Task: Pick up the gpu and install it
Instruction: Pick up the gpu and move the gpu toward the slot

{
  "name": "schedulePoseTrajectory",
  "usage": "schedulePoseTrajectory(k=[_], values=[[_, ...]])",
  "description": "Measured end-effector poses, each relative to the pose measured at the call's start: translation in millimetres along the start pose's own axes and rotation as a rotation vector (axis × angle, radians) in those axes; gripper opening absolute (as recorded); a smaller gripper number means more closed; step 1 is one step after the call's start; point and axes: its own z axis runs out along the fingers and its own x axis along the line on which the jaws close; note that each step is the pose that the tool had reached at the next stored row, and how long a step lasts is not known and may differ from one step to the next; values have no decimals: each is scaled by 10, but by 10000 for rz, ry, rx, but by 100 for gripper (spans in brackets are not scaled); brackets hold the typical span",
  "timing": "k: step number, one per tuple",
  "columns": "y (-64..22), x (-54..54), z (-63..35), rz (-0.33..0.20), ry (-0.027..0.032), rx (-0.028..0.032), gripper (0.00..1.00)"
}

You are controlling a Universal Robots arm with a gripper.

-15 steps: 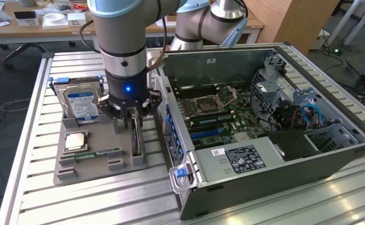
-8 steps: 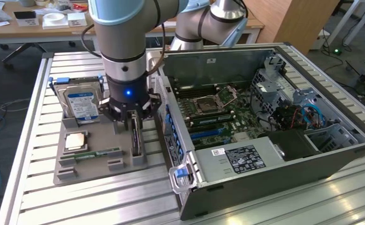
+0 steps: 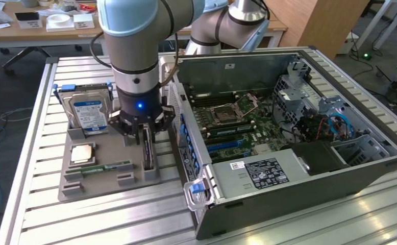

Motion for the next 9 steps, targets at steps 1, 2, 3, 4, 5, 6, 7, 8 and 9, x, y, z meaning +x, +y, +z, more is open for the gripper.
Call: schedulePoseTrajectory(k=[1, 2, 3, 4, 5, 6, 7, 8, 9], values=[[3, 0, 6, 0, 1, 1, 42], [8, 2, 12, 1, 1, 1, 42], [14, 2, 20, 1, 1, 1, 42], [21, 3, 28, 1, 0, 0, 42], [27, 4, 33, 1, -1, -1, 42], [27, 4, 34, 0, -1, -1, 42], [27, 4, 34, 0, -1, -1, 42], [27, 4, 34, 0, 0, -1, 42], [28, 4, 33, 0, 0, 0, 42]])
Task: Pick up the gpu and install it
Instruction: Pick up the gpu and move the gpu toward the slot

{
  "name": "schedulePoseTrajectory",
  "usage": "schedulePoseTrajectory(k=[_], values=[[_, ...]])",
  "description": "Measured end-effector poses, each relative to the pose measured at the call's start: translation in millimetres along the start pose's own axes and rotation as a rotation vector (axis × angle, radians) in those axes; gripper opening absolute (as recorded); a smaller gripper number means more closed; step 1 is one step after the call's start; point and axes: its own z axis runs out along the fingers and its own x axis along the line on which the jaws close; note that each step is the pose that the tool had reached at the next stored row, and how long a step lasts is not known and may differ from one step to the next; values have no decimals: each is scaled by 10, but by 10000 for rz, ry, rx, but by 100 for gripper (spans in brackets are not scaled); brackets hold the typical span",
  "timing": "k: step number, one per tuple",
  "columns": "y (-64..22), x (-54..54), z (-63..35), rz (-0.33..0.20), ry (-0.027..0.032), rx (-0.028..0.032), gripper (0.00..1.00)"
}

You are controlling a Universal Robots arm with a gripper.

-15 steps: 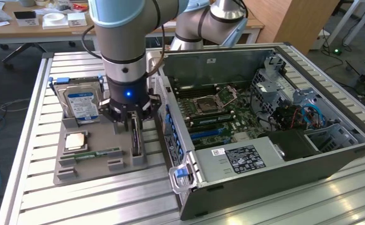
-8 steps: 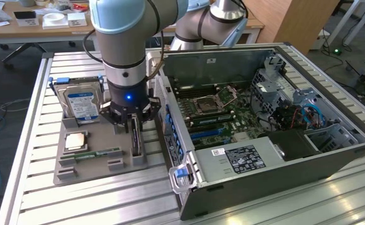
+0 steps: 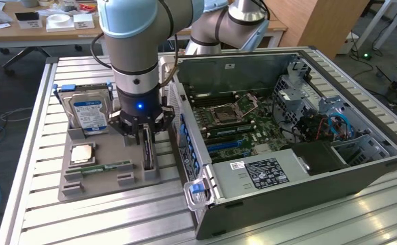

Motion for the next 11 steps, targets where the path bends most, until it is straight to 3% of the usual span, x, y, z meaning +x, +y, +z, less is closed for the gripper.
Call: schedulePoseTrajectory(k=[10, 11], values=[[0, 0, 0, 0, 0, 0, 40], [0, 0, 0, 0, 0, 0, 33]])
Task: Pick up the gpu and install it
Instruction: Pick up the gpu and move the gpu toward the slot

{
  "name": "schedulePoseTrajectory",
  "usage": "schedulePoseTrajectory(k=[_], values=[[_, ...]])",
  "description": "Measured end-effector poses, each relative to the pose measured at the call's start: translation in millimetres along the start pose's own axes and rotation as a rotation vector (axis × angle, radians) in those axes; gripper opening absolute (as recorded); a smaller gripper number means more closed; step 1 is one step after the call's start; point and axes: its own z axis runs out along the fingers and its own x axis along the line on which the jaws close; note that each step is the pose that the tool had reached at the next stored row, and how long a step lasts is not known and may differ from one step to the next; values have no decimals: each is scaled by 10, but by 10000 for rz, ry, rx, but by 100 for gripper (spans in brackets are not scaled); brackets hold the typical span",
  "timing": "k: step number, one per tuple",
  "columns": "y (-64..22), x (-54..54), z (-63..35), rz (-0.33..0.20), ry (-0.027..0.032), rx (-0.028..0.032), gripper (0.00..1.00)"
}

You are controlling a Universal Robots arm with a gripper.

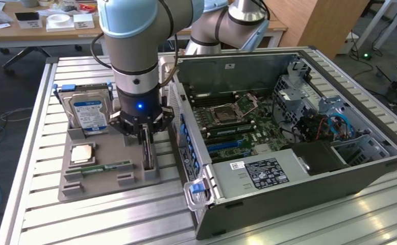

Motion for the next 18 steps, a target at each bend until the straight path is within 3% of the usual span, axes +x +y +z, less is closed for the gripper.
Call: schedulePoseTrajectory(k=[12, 14, 15, 18], values=[[0, 0, 0, 0, 0, 0, 33], [0, 0, 0, 0, 1, 0, 32], [0, 0, 0, 0, 0, 1, 27], [0, 0, 0, 0, 0, 1, 27]])
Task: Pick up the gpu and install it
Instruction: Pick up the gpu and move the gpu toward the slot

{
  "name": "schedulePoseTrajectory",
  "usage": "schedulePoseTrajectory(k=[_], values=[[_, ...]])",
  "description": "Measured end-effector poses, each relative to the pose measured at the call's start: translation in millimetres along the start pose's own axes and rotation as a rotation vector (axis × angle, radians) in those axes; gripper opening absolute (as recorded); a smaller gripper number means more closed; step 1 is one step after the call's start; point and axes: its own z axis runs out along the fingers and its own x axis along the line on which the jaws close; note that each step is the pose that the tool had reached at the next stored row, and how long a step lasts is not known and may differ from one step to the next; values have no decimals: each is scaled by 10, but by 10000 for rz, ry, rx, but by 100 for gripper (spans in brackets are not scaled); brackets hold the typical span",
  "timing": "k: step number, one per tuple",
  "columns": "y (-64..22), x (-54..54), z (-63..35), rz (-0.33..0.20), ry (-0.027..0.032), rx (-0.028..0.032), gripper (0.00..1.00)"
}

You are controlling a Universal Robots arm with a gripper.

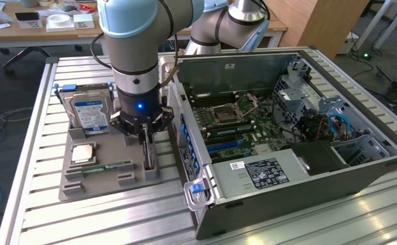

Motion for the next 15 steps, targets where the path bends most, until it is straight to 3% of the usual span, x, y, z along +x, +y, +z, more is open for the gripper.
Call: schedulePoseTrajectory(k=[15], values=[[1, -1, -10, 0, -2, -2, 27]])
